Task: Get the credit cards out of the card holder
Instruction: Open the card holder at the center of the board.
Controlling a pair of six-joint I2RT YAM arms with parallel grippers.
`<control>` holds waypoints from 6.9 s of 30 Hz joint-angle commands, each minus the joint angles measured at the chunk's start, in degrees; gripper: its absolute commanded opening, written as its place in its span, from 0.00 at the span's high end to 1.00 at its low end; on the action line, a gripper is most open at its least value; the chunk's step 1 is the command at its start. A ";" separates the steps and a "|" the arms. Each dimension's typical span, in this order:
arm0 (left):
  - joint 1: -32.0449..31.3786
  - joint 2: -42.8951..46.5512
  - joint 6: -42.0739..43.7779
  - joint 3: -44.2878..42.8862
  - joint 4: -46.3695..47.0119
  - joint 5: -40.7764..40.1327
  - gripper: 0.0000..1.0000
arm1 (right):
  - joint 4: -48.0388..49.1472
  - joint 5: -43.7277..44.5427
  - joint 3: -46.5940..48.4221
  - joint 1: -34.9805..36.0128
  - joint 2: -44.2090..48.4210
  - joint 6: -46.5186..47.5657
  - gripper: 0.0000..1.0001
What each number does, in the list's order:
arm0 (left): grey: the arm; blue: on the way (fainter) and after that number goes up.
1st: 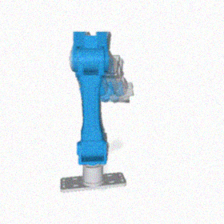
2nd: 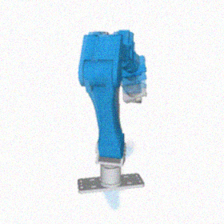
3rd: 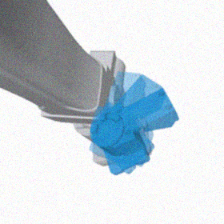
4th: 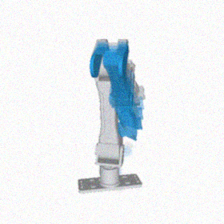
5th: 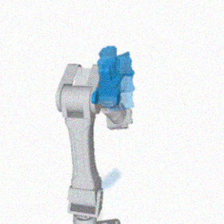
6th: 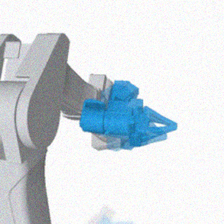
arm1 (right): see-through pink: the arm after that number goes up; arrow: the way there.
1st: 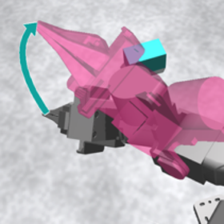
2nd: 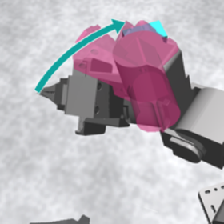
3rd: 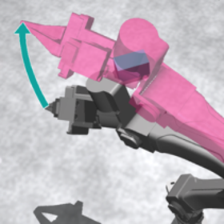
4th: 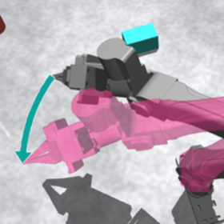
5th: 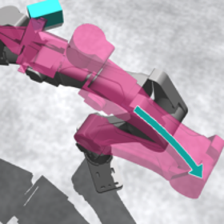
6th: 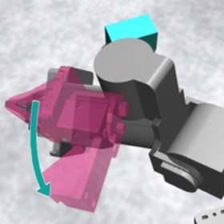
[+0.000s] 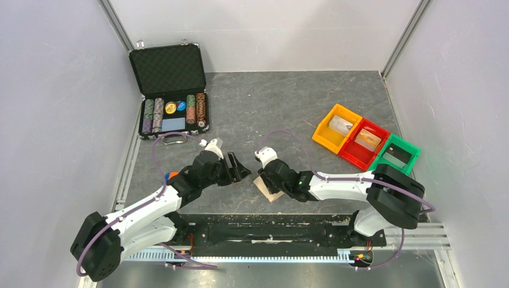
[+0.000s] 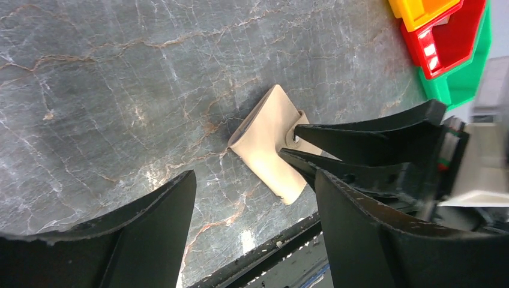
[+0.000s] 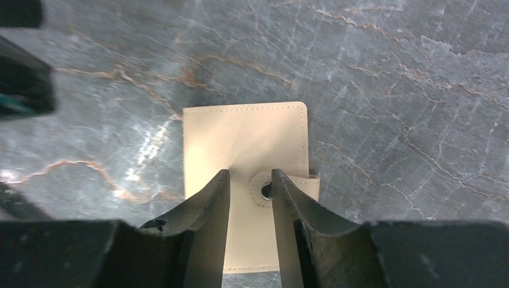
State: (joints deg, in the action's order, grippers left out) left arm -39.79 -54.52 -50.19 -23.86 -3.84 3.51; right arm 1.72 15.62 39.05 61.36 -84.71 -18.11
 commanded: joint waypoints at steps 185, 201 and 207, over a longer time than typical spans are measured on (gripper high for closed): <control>-6.17 -26.14 6.69 -18.53 -1.01 6.42 0.19 | 46.02 -37.14 -31.44 -20.44 22.54 -26.10 1.00; -7.41 -29.34 8.37 -22.07 -6.31 3.45 0.28 | 43.92 -35.20 -31.47 -20.49 21.91 -23.66 1.00; -7.41 -25.95 10.15 -22.81 -10.95 -0.56 0.62 | 34.37 -29.57 -30.21 -21.16 24.24 -18.67 1.00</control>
State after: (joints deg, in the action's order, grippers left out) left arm -47.00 -83.53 -43.68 -44.62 -11.09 6.92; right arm 41.21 -18.57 6.83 40.86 -62.41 -41.25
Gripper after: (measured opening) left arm 0.473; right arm 0.006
